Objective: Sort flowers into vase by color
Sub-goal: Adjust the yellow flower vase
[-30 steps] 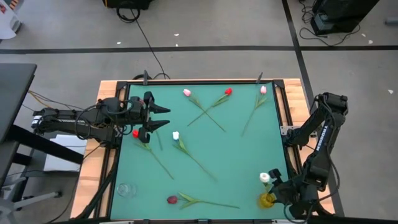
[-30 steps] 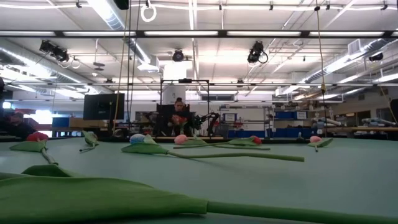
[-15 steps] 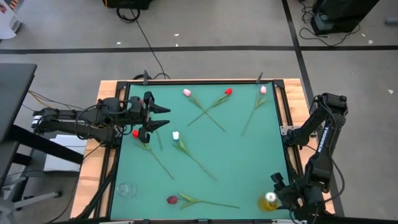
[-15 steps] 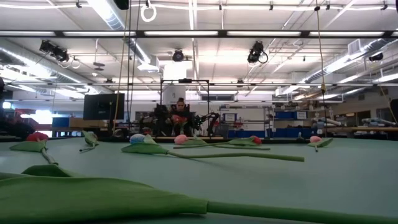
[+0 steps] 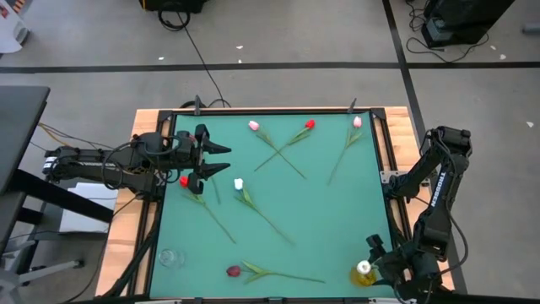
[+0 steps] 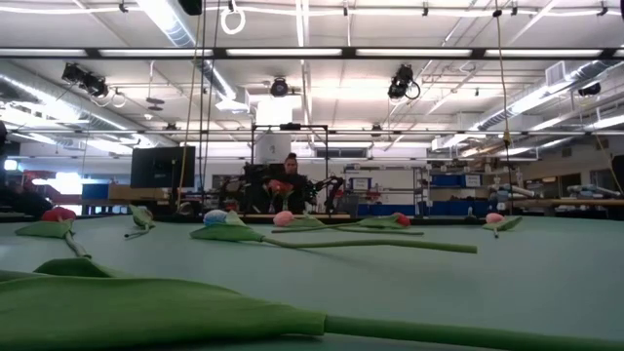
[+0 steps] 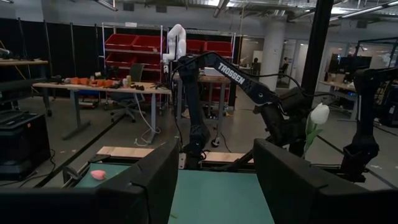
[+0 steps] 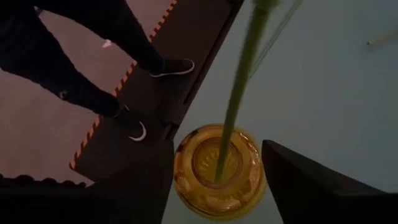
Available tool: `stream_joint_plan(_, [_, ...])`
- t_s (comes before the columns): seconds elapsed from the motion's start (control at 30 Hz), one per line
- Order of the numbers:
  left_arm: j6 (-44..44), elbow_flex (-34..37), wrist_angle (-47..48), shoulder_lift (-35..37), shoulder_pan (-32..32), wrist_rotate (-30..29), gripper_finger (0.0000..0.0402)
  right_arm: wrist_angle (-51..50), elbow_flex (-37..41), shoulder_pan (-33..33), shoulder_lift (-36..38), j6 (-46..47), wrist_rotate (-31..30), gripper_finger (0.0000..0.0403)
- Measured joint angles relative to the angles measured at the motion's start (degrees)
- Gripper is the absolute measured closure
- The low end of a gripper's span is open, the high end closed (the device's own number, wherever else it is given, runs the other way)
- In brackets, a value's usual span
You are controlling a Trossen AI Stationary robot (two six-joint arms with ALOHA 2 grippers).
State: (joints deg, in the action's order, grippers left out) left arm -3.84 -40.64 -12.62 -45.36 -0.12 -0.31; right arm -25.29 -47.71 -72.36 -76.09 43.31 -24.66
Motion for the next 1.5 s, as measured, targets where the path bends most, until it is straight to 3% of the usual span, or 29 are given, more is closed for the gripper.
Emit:
stream_joint_plan(0.53, [0.0,0.0,0.0,0.0,0.0,0.0,0.0189,-0.4,-0.2,0.5,0.1,-3.4,0.3,0.0237])
stream_joint_plan(0.8, [0.0,0.0,0.0,0.0,0.0,0.0,0.0189,-3.1,-0.3,0.5,0.4,-4.7,0.0,0.0237])
stream_joint_plan(1.07, [0.0,0.0,0.0,0.0,0.0,0.0,0.0189,-13.8,0.0,0.5,5.7,-3.0,-4.3,0.0237])
stream_joint_plan(1.5, [0.0,0.0,0.0,0.0,0.0,0.0,0.0189,-19.6,0.4,2.7,8.4,0.0,-3.1,0.0237])
